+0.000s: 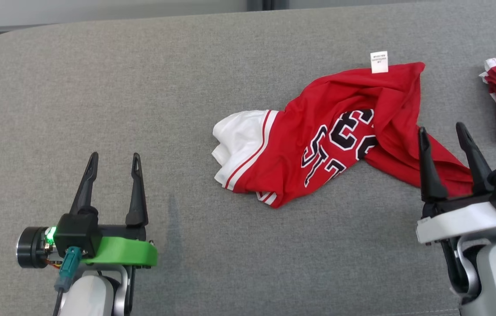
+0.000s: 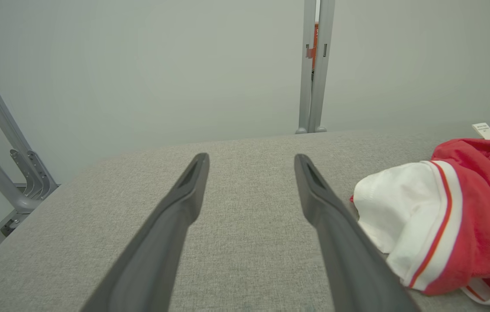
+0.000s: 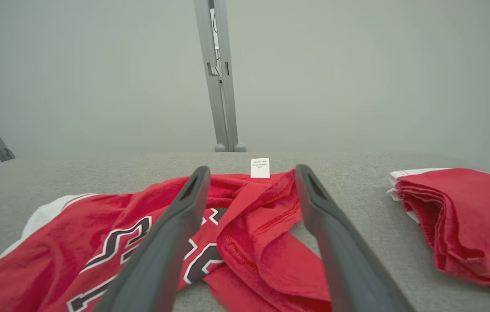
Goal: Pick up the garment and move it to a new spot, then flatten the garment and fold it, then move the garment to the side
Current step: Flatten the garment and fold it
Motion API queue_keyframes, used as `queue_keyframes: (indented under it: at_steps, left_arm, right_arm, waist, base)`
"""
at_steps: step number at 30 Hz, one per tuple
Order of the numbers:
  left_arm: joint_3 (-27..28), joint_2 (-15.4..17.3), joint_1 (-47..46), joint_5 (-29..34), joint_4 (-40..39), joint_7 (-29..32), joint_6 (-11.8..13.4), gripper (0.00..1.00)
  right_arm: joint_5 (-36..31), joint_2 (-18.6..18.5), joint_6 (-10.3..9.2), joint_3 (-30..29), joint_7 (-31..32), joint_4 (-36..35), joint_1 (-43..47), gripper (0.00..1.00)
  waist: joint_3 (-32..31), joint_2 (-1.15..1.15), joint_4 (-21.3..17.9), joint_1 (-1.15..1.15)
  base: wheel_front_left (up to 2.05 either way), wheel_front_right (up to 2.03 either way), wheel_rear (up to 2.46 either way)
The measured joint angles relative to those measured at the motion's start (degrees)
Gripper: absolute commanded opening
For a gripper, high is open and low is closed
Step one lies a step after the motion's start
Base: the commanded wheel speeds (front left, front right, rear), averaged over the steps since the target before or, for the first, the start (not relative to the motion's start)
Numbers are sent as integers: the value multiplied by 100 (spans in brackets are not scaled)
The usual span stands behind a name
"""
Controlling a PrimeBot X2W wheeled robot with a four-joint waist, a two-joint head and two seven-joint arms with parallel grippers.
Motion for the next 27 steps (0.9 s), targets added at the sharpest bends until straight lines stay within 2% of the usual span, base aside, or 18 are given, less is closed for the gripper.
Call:
queue_keyframes:
  at_steps: [5, 10, 27]
  left_arm:
    - [9, 31, 133, -2, 13, 0, 1, 100]
    - [5, 56, 205, -30, 15, 0, 9, 100]
    - [-44, 99, 216, -78, -23, 0, 32, 100]
  right_arm:
    - [-18, 221, 0, -98, 255, -587, 597, 100]
    - [-42, 314, 0, -142, 422, -861, 822, 100]
    - [-57, 394, 0, -191, 575, -1082, 917, 100]
  waist:
    - [-185, 0, -72, 0]
    - [-284, 0, -121, 0]
    - [-299, 0, -113, 0]
  base:
    - [0, 0, 0]
    - [0, 0, 0]
    - [0, 0, 0]
